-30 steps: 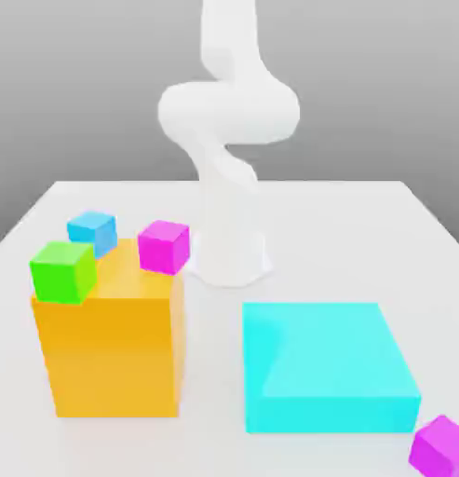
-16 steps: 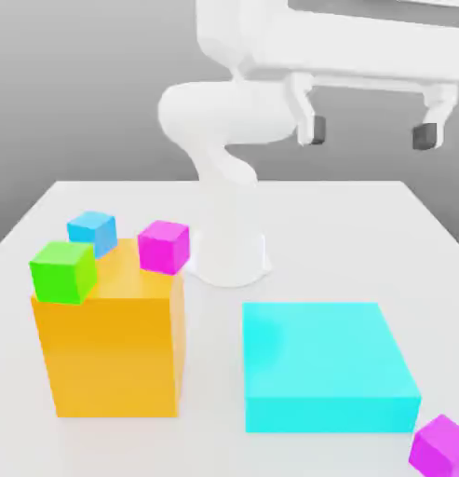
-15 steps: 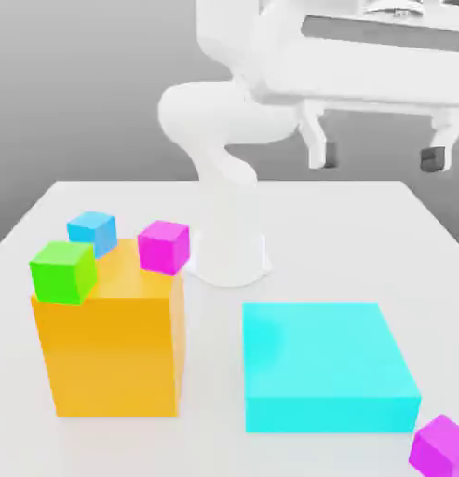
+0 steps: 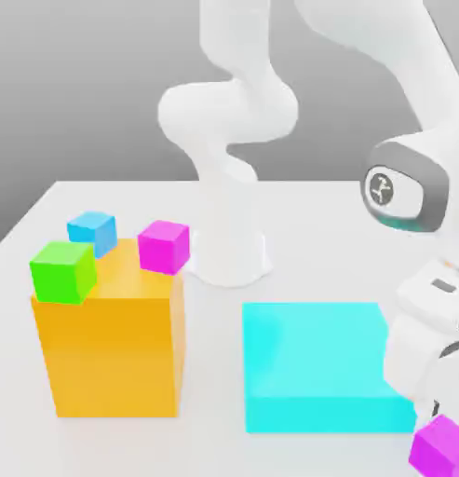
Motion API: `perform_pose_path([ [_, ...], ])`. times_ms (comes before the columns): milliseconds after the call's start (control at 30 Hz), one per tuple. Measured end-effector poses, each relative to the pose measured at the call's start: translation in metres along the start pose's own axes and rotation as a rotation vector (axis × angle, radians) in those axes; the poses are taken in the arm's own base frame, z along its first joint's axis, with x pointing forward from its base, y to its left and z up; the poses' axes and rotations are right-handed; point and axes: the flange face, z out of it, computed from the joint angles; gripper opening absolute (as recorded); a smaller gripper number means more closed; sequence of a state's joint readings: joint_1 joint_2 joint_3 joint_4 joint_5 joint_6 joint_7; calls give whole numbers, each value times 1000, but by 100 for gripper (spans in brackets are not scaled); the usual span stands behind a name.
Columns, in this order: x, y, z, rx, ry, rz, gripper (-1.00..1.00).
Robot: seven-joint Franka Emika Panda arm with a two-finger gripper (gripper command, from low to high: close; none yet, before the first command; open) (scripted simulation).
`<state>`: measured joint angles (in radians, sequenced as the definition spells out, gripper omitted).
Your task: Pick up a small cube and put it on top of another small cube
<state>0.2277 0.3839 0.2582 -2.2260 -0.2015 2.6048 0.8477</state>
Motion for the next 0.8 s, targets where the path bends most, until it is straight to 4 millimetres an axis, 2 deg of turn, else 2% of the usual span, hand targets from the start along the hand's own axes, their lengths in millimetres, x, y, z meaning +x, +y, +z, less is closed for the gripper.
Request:
perform_pose_path([
  [100,-5,-4,46,-3,-14,-10,0],
  [133,-6,-4,61,-3,-15,-11,-100],
  [300,-6,-4,61,-3,-15,-11,-100],
  [333,-6,-4,69,-3,-16,-12,-100],
  [400,-6,-4,55,-3,-16,-11,-100],
  [500,-5,-3,16,-4,-16,-10,-100],
  [533,-1,5,3,-11,-12,9,-100],
  [700,23,70,-55,-59,16,161,-100],
  [800,33,115,-88,-81,27,271,-100],
])
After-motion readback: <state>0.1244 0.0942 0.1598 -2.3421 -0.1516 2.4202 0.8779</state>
